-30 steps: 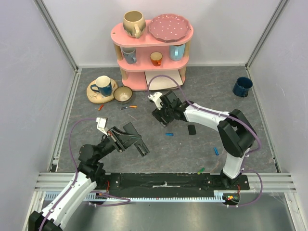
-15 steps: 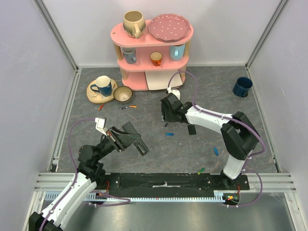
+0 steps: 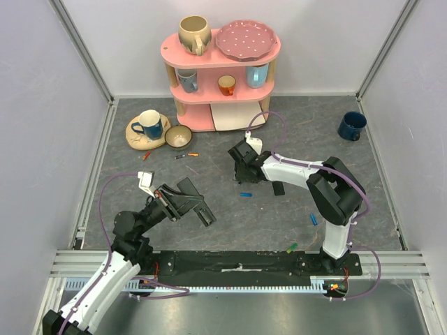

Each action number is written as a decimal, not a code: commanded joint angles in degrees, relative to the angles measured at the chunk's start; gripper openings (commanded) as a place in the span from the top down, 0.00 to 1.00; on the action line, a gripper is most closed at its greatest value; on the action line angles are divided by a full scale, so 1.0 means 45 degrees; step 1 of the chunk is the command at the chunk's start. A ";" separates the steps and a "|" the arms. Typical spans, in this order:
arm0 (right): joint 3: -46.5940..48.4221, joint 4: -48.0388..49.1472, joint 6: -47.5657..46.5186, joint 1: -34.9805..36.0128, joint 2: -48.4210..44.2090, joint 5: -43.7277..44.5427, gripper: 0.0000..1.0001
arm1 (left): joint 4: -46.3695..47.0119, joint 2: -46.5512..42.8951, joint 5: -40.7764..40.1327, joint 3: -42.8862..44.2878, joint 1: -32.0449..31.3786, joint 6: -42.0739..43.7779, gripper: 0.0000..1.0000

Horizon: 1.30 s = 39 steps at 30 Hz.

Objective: Load the batteries into the remote control
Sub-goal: Pick up the battery from the center of the board.

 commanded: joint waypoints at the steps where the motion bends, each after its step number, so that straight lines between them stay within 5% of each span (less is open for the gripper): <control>1: 0.0249 -0.0013 0.0587 -0.0005 0.0084 0.0447 0.49 | 0.0095 -0.0102 -0.0035 -0.1752 0.0035 0.0290 0.98; 15: 0.0152 0.0006 0.0704 -0.0142 0.0553 0.0623 0.56 | 0.0095 -0.0083 -0.0152 -0.1850 0.0035 0.0173 0.98; 39: 0.0600 -0.0364 -0.3103 -0.0142 0.1060 0.0115 0.85 | 0.0290 0.0347 -0.0192 -0.1830 0.0015 0.0232 0.98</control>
